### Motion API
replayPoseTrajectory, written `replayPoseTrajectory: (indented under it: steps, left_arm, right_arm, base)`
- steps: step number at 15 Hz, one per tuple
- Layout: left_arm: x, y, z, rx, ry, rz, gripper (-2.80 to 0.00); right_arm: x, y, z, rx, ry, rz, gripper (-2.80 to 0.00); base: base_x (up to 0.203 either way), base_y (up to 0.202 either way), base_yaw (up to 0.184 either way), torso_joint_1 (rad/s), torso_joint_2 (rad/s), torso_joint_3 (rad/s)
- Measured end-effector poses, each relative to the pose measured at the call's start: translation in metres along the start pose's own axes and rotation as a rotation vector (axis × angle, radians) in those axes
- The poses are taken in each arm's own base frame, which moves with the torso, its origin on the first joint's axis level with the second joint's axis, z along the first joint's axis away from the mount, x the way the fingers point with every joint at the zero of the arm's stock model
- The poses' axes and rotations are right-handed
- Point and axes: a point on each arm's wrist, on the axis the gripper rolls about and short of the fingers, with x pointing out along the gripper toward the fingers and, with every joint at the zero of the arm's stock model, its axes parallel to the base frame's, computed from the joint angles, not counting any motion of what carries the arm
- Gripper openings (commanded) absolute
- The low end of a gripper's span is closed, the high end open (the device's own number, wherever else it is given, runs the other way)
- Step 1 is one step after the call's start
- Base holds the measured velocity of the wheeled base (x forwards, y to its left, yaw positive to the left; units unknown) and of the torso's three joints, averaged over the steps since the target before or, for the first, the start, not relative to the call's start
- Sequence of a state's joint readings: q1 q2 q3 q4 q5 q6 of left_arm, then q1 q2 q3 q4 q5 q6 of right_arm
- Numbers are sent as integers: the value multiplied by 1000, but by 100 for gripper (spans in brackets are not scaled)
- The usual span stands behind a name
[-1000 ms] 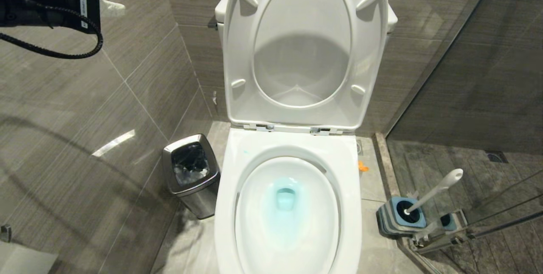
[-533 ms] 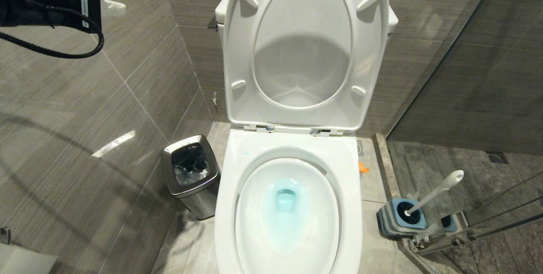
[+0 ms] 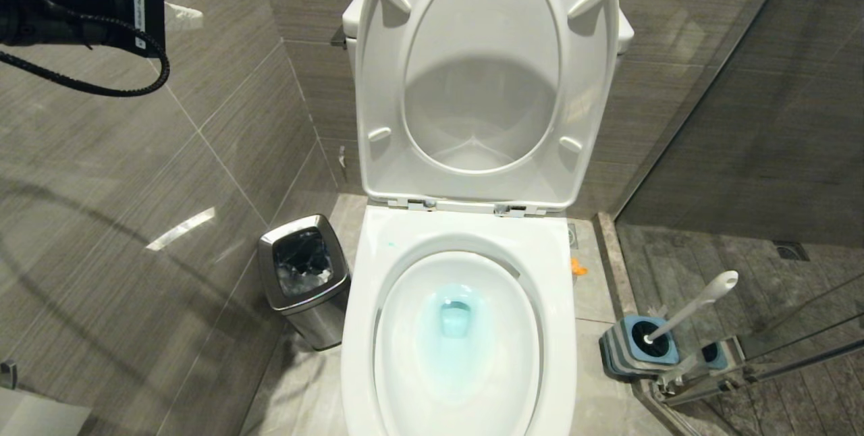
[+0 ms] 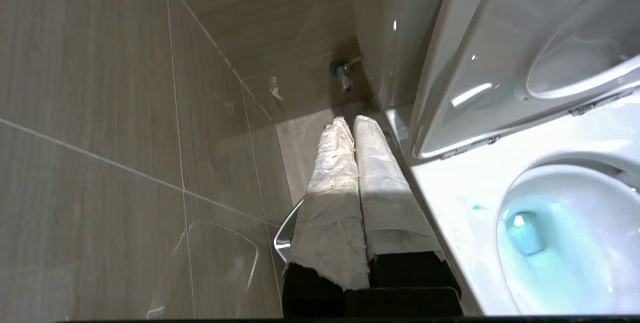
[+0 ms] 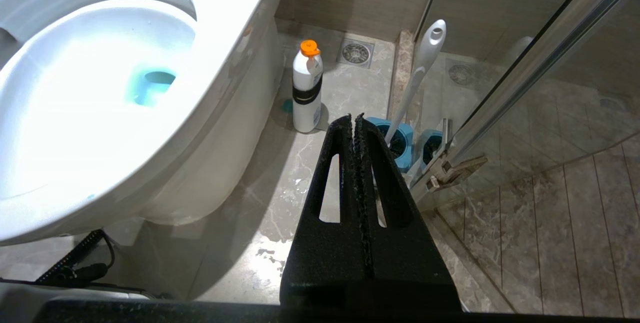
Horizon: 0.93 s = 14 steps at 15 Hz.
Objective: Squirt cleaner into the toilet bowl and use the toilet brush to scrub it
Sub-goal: Flush the toilet
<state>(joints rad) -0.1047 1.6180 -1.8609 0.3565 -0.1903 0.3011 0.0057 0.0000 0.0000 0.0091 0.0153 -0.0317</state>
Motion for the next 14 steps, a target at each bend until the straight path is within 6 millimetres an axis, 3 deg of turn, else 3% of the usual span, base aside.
replayPoseTrajectory:
  steps: [4, 7, 11, 14]
  left_arm:
    - [9, 3, -9, -11, 66, 11, -280]
    - [24, 1, -4, -3, 56, 47, -280]
    - [64, -19, 2, -88, -82, -15, -280]
    - [109, -34, 3, -160, -288, -30, -280]
  right_arm:
    - [0, 0, 0, 0, 0, 0, -280]
    - [0, 0, 0, 0, 0, 0, -280]
    - [0, 0, 0, 0, 0, 0, -280]
    - [0, 0, 0, 0, 0, -1, -280]
  base:
    - [0, 0, 0, 0, 0, 0]
    - [0, 0, 0, 0, 0, 0]
    - [0, 0, 0, 0, 0, 0]
    - [0, 0, 0, 0, 0, 0]
